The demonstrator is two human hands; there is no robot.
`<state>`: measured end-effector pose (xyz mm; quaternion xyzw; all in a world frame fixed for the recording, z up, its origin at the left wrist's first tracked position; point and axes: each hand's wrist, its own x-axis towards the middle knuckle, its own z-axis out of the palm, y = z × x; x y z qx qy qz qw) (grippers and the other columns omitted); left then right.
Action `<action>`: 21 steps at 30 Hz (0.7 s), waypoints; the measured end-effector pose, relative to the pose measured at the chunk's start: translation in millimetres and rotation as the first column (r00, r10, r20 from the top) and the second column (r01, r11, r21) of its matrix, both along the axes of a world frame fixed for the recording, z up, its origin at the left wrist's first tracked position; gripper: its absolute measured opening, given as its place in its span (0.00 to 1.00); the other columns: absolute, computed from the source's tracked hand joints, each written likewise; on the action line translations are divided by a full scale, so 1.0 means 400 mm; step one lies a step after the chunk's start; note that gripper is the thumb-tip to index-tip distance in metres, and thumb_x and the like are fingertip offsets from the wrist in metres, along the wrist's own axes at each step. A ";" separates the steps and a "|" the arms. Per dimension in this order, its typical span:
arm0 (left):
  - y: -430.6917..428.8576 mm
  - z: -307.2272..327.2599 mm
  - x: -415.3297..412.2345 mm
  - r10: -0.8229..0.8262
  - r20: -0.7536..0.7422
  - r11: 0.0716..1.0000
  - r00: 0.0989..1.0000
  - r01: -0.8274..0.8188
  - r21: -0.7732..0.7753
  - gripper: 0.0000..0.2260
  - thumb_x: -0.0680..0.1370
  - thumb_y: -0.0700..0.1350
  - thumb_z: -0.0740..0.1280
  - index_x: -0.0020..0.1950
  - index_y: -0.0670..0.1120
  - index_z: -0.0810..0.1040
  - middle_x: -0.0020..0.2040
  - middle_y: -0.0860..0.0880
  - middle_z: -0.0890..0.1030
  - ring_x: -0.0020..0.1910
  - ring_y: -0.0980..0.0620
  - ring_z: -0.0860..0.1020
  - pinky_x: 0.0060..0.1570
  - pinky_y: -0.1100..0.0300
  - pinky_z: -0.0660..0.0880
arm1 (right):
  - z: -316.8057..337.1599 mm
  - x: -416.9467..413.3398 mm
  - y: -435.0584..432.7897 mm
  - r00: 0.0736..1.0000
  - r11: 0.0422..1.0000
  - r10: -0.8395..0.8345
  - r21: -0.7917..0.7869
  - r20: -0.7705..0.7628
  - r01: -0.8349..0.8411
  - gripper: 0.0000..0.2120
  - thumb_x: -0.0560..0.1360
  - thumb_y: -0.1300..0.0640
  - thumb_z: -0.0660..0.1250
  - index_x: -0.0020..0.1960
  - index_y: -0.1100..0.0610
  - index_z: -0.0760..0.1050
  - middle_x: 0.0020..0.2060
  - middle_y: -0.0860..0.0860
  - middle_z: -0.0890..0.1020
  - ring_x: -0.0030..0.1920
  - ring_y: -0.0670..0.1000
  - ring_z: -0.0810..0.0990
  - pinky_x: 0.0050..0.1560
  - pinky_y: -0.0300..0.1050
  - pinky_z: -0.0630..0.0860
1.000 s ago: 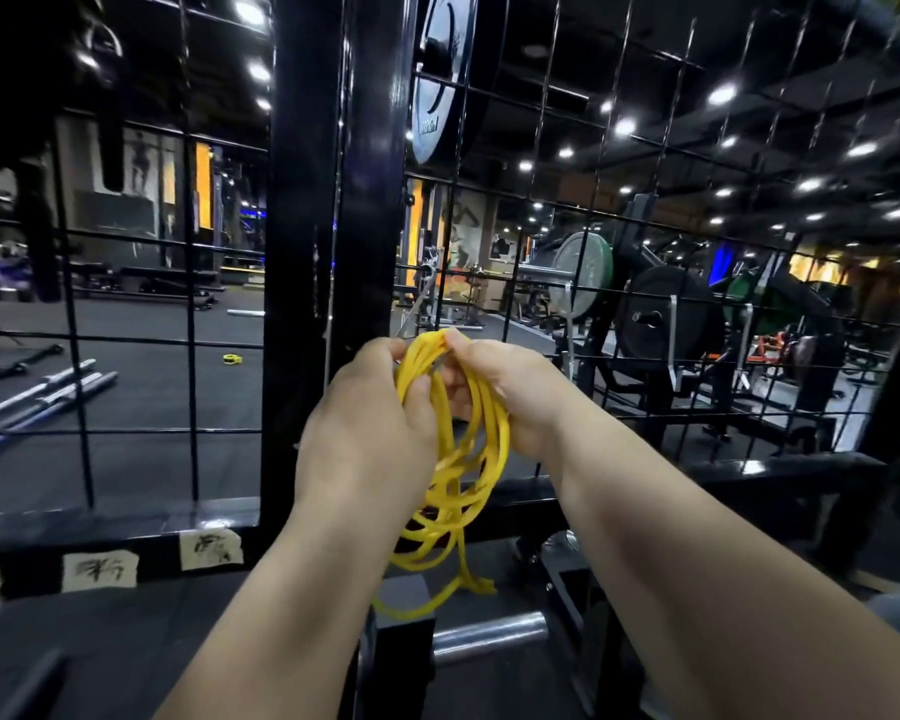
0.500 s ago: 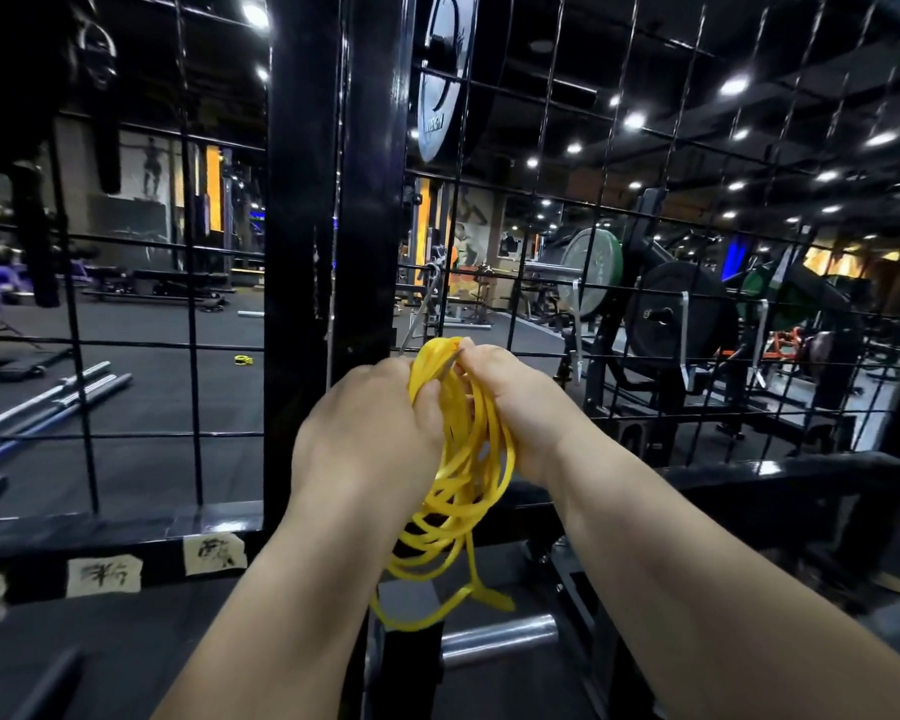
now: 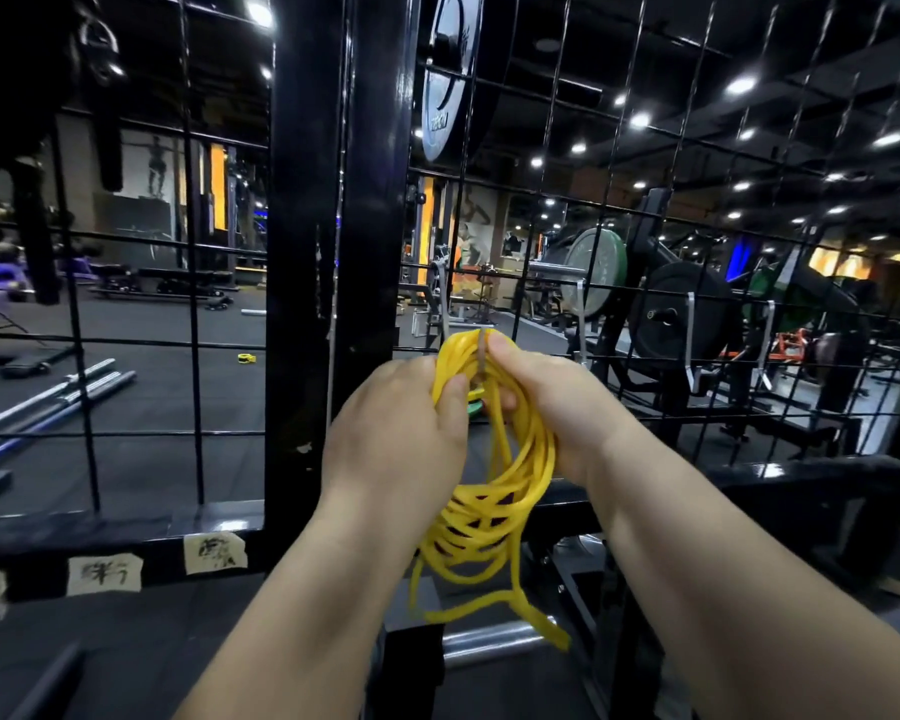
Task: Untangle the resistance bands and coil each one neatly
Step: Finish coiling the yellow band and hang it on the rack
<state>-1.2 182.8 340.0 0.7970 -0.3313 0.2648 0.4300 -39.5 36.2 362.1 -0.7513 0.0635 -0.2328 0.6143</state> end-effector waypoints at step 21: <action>-0.081 -0.074 0.006 -0.378 -0.313 0.868 0.871 0.215 -0.449 0.09 0.82 0.54 0.55 0.57 0.54 0.71 0.43 0.55 0.81 0.41 0.55 0.79 0.41 0.59 0.74 | -0.024 0.003 -0.015 0.980 0.860 -0.179 -0.470 0.089 0.200 0.16 0.78 0.37 0.59 0.44 0.48 0.75 0.43 0.50 0.81 0.39 0.46 0.82 0.49 0.46 0.76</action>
